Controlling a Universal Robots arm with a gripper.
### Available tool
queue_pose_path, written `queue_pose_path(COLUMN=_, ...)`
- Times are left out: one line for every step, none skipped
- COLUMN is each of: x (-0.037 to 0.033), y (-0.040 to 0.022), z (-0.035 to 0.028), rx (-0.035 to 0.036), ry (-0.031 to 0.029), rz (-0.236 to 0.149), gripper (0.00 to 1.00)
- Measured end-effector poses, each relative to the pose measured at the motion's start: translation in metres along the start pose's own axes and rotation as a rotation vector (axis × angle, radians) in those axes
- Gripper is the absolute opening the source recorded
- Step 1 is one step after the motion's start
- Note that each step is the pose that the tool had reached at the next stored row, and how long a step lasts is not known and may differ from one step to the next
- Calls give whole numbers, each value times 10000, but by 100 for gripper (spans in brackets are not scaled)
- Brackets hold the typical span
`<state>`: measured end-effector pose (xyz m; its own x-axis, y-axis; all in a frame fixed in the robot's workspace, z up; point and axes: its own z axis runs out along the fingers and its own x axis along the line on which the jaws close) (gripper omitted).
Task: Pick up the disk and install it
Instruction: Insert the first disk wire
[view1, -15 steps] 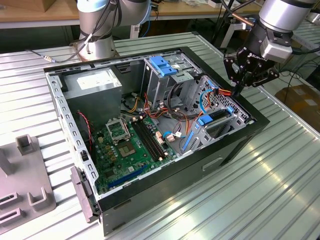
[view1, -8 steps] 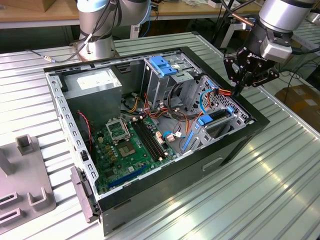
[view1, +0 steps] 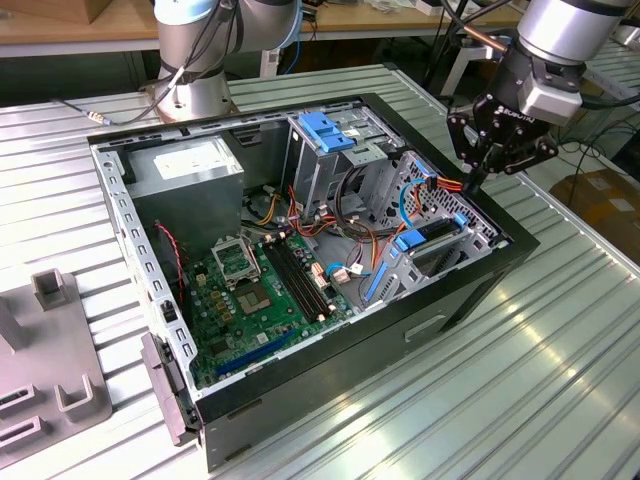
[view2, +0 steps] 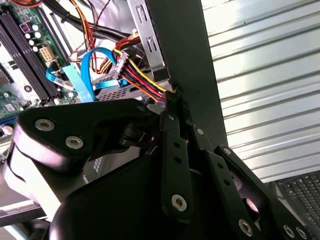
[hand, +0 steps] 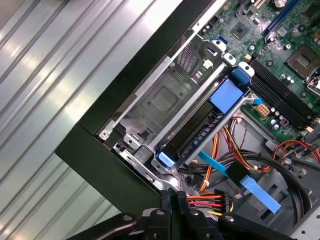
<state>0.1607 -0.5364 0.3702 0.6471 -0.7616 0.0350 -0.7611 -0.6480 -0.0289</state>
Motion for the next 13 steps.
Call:
queue_pose_path(x=0, y=0, z=0, rx=-5, ry=4, rz=136, gripper=16)
queue_pose_path(x=0, y=0, z=0, rx=-10, ry=8, rz=274, gripper=16)
queue_pose_path(x=0, y=0, z=1, rx=-13, ry=11, rz=346, gripper=16)
queue_pose_path(x=1, y=1, z=1, rx=-17, ry=15, rz=408, gripper=16)
queue_pose_path(x=2, y=2, z=5, rx=-18, ry=15, rz=483, gripper=16)
queue_pose_path(x=-1, y=7, z=9, rx=-17, ry=14, rz=513, gripper=16)
queue_pose_path(x=-6, y=13, z=11, rx=-18, ry=13, rz=520, gripper=16)
queue_pose_path(x=-14, y=24, z=12, rx=-19, ry=15, rz=521, gripper=16)
queue_pose_path(x=-18, y=29, z=14, rx=-17, ry=13, rz=520, gripper=16)
queue_pose_path(x=-29, y=41, z=15, rx=-19, ry=15, rz=519, gripper=16)
queue_pose_path(x=-41, y=56, z=16, rx=-18, ry=15, rz=519, gripper=16)
queue_pose_path(x=-54, y=71, z=17, rx=-18, ry=15, rz=519, gripper=16)
queue_pose_path(x=-60, y=78, z=18, rx=-19, ry=15, rz=520, gripper=16)
